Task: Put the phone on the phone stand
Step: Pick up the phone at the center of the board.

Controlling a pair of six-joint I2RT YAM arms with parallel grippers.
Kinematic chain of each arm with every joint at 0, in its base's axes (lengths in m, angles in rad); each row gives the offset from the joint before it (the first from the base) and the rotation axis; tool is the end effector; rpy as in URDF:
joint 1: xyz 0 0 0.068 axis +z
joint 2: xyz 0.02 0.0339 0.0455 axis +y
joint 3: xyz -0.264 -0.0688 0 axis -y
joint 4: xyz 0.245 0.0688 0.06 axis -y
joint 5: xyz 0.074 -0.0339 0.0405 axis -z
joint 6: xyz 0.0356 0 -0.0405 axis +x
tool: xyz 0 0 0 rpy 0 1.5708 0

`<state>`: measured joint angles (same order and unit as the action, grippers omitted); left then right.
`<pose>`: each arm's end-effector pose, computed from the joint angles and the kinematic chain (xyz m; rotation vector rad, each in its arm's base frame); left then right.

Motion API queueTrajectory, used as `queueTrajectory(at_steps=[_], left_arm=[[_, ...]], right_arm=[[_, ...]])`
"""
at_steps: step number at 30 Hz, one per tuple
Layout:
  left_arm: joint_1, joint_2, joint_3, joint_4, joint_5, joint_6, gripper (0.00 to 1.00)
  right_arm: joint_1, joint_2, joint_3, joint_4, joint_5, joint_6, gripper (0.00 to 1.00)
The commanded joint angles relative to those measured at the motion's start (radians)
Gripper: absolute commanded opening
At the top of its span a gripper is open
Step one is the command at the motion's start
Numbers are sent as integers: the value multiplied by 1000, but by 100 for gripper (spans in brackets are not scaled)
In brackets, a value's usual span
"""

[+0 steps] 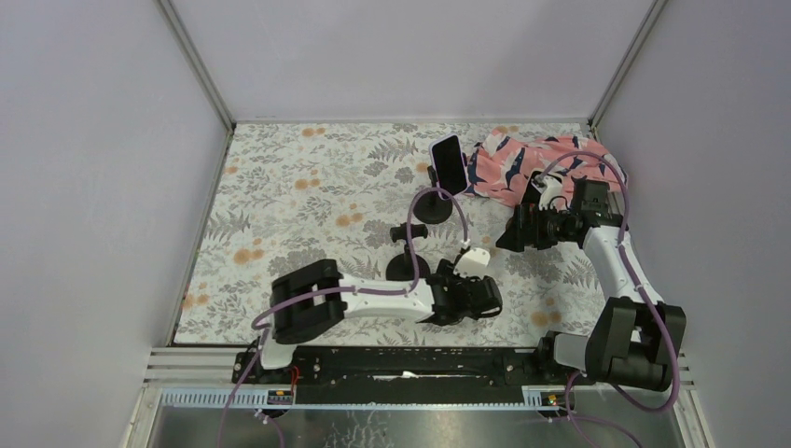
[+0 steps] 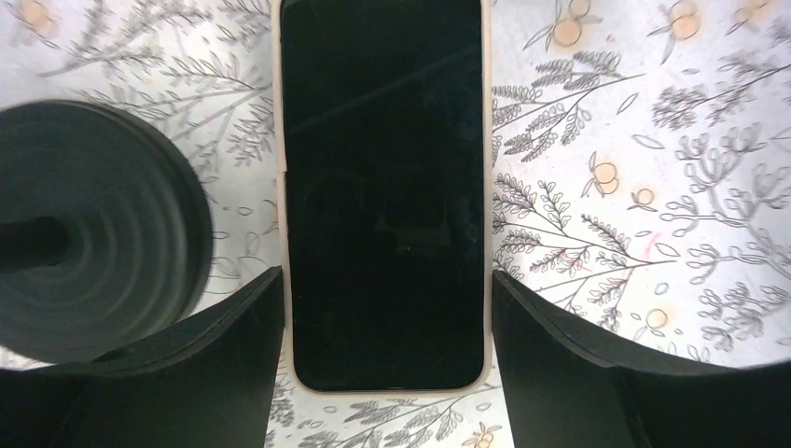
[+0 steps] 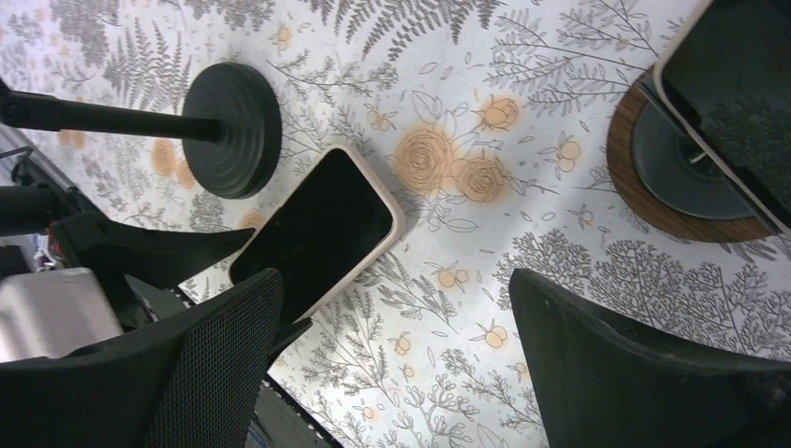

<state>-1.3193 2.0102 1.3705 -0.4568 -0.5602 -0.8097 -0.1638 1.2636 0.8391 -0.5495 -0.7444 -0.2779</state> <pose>0.1209 -0.3946 0.1616 0.4483 2.3903 -0.1744 0.2451 -0.0161 0.2360 -0.4093 2.2941 0.7254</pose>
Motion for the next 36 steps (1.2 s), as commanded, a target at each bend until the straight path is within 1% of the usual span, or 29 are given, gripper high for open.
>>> queueTrajectory(at_steps=[1, 5, 12, 15, 16, 17, 18, 21, 22, 23, 26, 27, 29, 30, 31, 33, 35, 36], left_arm=[[-2, -144, -72, 233, -97, 82, 26], [-9, -205, -125, 351, -127, 147, 25], [-9, -258, -140, 489, -165, 228, 25], [-9, -268, -134, 536, -167, 263, 25], [-9, -266, -127, 546, -167, 273, 25], [-9, -264, -121, 554, -164, 282, 25], [-9, -260, -112, 556, -164, 290, 25], [-9, -258, -100, 578, -148, 316, 26], [-9, -259, -104, 590, -137, 325, 26], [-10, -262, -107, 601, -126, 333, 26], [-13, -281, -137, 645, -76, 358, 29], [-12, -295, -155, 669, -50, 367, 31], [-13, -334, -205, 724, 20, 389, 44], [-12, -358, -234, 754, 39, 395, 53], [-12, -381, -264, 782, 88, 412, 65], [-12, -447, -331, 840, 172, 447, 81], [-16, -523, -397, 889, 259, 473, 92], [-18, -559, -422, 894, 279, 473, 98]], right_arm=[[-3, -3, 29, -11, -112, 19, 100], [-3, 19, 35, -14, -178, 36, 100], [-4, 78, 46, -38, -307, 57, 100], [-5, 83, 43, -33, -409, 74, 100], [-5, 84, 42, -35, -451, 73, 98], [-5, 87, 40, -35, -485, 74, 91], [-5, 90, 40, -38, -511, 75, 88], [-5, 97, 44, -45, -537, 79, 67], [-5, 100, 46, -45, -540, 82, 51], [-5, 100, 47, -43, -548, 83, 41], [-5, 90, 51, -46, -575, 83, 19], [-5, 84, 51, -46, -585, 82, 12], [-5, 69, 51, -50, -608, 74, 1], [-5, 62, 54, -62, -622, 59, 0], [-5, 55, 62, -86, -640, 32, 0], [-5, 39, 81, -142, -665, -28, 0], [-6, 13, 102, -204, -687, -98, 0], [-6, -3, 115, -242, -693, -143, 0]])
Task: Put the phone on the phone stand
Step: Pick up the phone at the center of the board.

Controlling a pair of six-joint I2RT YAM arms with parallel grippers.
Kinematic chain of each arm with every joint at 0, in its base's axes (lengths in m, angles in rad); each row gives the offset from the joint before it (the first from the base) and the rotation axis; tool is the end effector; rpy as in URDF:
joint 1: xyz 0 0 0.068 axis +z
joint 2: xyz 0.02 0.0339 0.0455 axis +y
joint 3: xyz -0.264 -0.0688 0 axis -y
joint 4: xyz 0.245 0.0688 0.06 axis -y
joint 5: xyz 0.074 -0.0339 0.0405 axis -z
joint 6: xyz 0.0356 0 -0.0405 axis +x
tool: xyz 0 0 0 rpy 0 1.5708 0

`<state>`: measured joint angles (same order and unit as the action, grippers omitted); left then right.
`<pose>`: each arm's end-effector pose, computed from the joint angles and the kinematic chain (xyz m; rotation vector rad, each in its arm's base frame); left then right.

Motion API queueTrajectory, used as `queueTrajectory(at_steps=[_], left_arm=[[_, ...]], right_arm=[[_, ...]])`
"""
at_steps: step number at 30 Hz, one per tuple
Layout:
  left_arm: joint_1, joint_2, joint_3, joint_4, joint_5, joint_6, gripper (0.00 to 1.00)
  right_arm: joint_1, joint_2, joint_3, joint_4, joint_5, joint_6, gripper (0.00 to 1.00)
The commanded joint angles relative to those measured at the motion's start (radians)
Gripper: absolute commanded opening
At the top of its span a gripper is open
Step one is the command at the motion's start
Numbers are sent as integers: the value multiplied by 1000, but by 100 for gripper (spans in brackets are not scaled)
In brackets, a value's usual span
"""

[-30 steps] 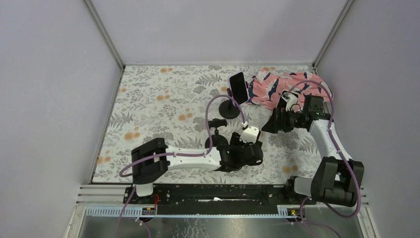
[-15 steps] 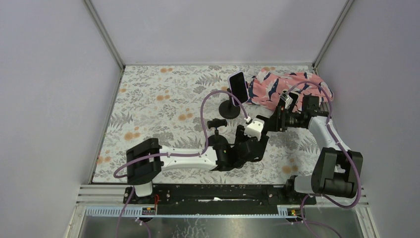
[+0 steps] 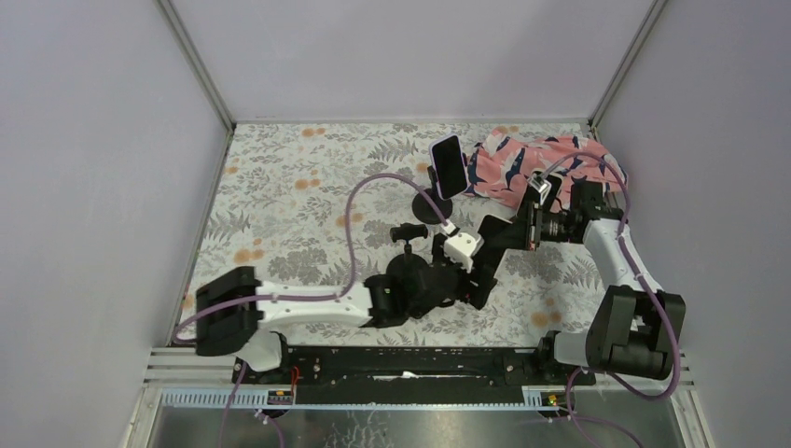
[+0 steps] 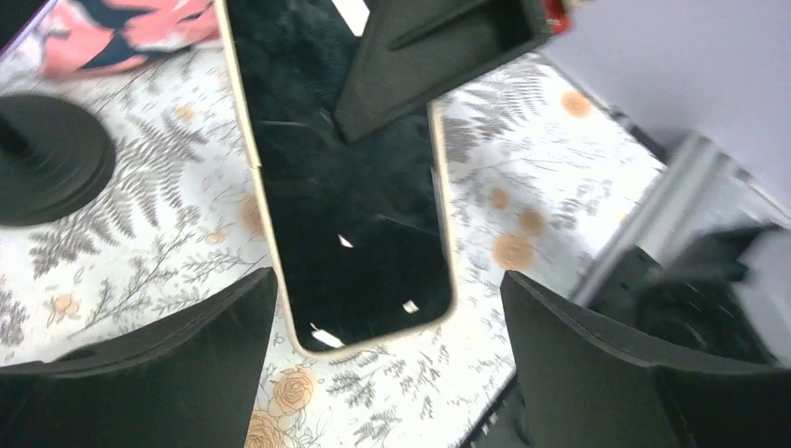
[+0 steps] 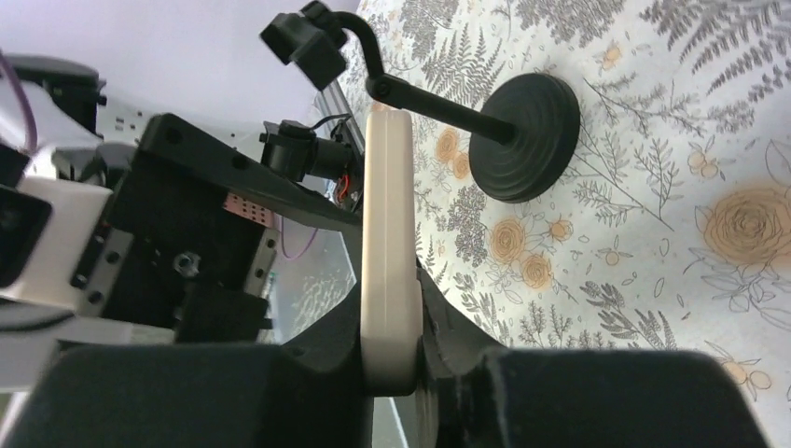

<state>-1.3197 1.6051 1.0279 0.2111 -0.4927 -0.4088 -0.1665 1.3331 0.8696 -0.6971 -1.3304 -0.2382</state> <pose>0.1071 -0.3498 0.2562 0.5477 1.8748 -0.6923 0.2392 -0.0051 0.2386 -0.4112 2.0536 1.5020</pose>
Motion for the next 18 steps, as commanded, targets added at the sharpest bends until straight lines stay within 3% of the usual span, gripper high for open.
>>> queueTrajectory(at_steps=[1, 9, 11, 14, 18], left_arm=[[-19, -190, -99, 212, 234, 70, 99], [-5, -567, -288, 159, 381, 93, 99], [53, -683, -348, 181, 550, 76, 99], [185, -760, -370, 182, 733, -11, 99], [240, -789, -333, 145, 752, -15, 99]], right_arm=[[-4, -87, 101, -144, -114, -241, 0], [1, -106, 369, -637, -126, -744, 0], [21, -73, 464, -753, -123, -840, 0], [110, -34, 585, -781, -103, -828, 0], [263, 0, 721, -712, -91, -707, 0]])
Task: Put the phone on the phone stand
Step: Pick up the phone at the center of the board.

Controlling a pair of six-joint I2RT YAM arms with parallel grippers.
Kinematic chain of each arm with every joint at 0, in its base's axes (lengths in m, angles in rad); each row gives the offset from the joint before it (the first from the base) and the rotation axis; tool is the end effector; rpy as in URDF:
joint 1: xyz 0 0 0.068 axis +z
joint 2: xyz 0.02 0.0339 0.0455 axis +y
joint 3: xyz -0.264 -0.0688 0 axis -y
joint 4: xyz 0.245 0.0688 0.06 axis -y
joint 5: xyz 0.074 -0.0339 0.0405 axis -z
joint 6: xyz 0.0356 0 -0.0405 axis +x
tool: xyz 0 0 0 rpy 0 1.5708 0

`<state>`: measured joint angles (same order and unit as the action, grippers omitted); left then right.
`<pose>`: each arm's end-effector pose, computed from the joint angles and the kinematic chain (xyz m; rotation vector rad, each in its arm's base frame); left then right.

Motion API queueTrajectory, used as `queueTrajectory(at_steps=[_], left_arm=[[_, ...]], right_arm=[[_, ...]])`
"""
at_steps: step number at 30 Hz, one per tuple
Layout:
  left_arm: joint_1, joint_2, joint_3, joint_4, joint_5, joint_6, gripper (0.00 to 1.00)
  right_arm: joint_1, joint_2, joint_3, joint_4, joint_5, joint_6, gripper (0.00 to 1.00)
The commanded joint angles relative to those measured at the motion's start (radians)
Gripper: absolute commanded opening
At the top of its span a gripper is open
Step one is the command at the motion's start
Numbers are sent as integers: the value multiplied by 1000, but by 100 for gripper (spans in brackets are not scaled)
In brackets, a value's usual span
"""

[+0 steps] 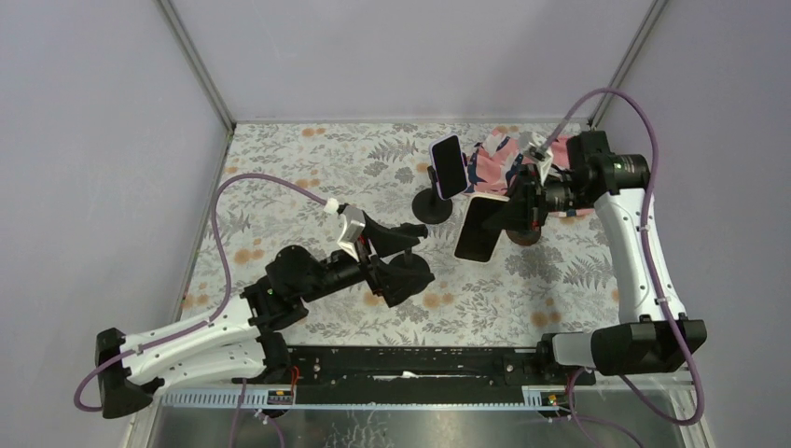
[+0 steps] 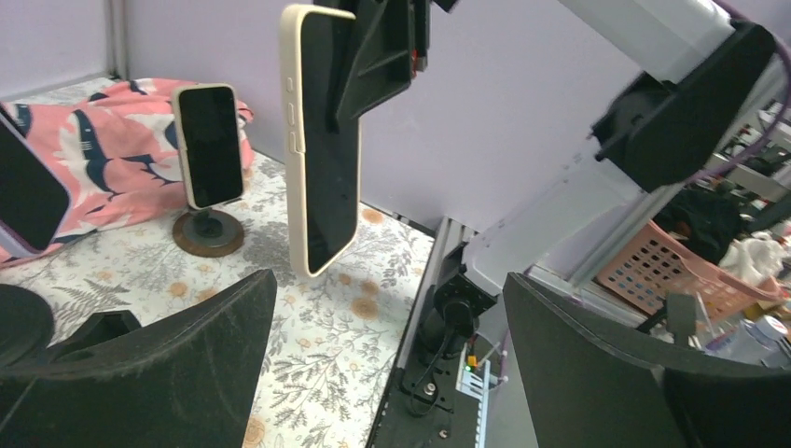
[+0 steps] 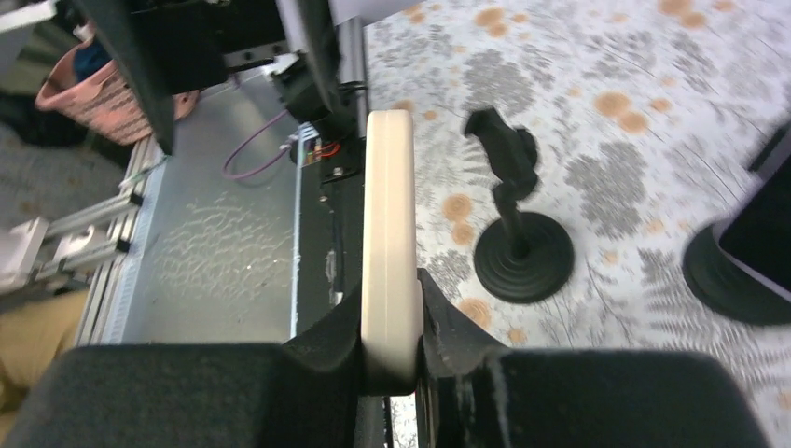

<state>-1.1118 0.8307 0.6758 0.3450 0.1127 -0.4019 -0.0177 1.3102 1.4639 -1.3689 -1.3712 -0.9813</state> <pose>0.0853 -0.1817 0.3506 0.6234 1.3842 -1.3212 0.2137 0.0311 0.3894 -1.1343 1.5631 1.2075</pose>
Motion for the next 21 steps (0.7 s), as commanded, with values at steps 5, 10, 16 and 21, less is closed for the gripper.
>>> queueTrajectory(at_steps=[5, 10, 16, 21], left_arm=[[66, 13, 35, 3, 121, 25, 99], [133, 86, 16, 103, 207, -23, 95], [169, 148, 28, 169, 277, -49, 69], [186, 162, 2, 265, 324, -94, 47]], right_arm=[[210, -24, 137, 415, -28, 511, 0], [318, -35, 100, 643, 1, 733, 0], [387, -31, 92, 656, 47, 731, 0], [404, -19, 90, 636, 42, 700, 0]])
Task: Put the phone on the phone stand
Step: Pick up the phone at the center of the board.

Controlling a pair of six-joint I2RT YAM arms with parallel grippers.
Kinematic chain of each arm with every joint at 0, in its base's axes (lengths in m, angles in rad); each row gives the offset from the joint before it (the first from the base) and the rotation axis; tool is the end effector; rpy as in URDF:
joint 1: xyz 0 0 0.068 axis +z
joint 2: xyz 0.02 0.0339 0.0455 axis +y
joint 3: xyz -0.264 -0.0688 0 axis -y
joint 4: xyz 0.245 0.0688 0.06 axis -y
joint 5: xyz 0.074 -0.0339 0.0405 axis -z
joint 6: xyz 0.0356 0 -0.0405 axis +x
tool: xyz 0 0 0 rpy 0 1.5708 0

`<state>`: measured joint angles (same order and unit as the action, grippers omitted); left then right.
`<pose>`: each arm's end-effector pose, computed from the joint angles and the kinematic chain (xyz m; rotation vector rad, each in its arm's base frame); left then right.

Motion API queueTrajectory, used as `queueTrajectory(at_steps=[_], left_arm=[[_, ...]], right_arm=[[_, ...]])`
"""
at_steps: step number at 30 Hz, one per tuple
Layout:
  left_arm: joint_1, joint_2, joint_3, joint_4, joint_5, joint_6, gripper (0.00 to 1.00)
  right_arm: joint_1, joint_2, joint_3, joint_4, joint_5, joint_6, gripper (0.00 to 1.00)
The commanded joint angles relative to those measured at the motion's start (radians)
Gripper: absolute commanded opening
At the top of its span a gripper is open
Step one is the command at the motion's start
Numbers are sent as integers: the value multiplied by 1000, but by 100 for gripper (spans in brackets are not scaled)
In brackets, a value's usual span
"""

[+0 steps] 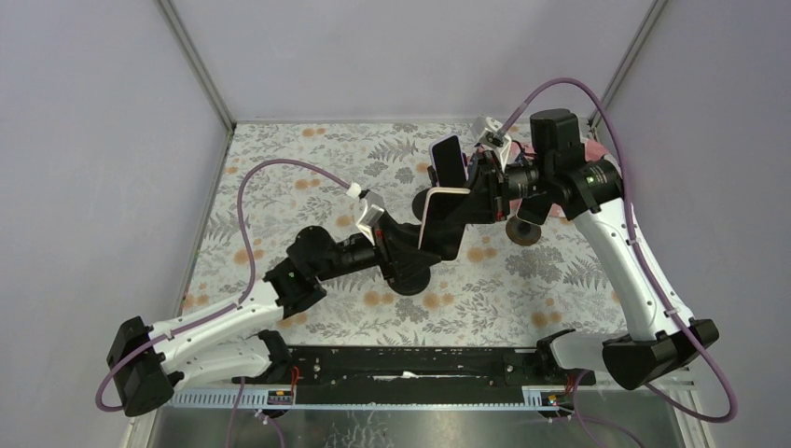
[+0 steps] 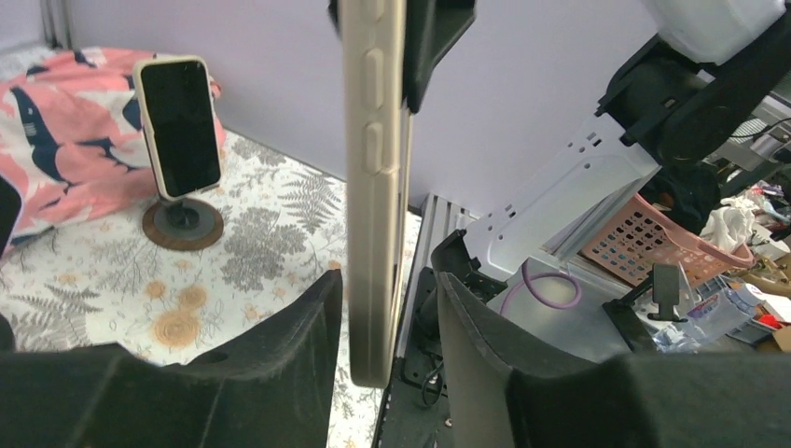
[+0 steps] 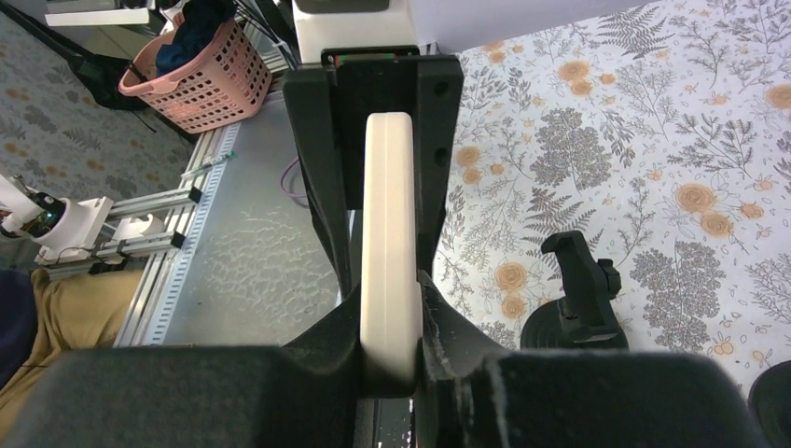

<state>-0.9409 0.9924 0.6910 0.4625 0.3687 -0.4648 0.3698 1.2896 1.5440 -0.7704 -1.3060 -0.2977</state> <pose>0.1270 -0.1961 0.3363 0.6930 1.4207 -1.3930 0.2125 0.1192 0.4457 -1.3115 1.3997 1.3762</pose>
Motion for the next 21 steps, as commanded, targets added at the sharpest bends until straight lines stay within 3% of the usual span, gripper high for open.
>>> queueTrajectory(at_steps=[1, 4, 6, 11, 13, 18, 21], left_arm=[[19, 1, -16, 152, 73, -36, 45], [26, 7, -28, 177, 95, -50, 45], [32, 11, -33, 189, 113, -52, 40], [58, 34, -26, 179, 180, -46, 2], [73, 35, -31, 178, 203, -40, 0], [120, 42, -20, 126, 268, -13, 0], [139, 54, -20, 134, 290, -27, 0]], right_arm=[[19, 4, 13, 28, -21, 5, 0], [36, 10, 15, -7, -18, -37, 1], [47, 13, 13, -21, -6, -55, 2], [70, 25, 30, -68, 20, -103, 5], [84, 32, 38, -96, 32, -129, 11], [137, 81, 106, -206, 86, -217, 39], [169, 117, 146, -236, 89, -226, 45]])
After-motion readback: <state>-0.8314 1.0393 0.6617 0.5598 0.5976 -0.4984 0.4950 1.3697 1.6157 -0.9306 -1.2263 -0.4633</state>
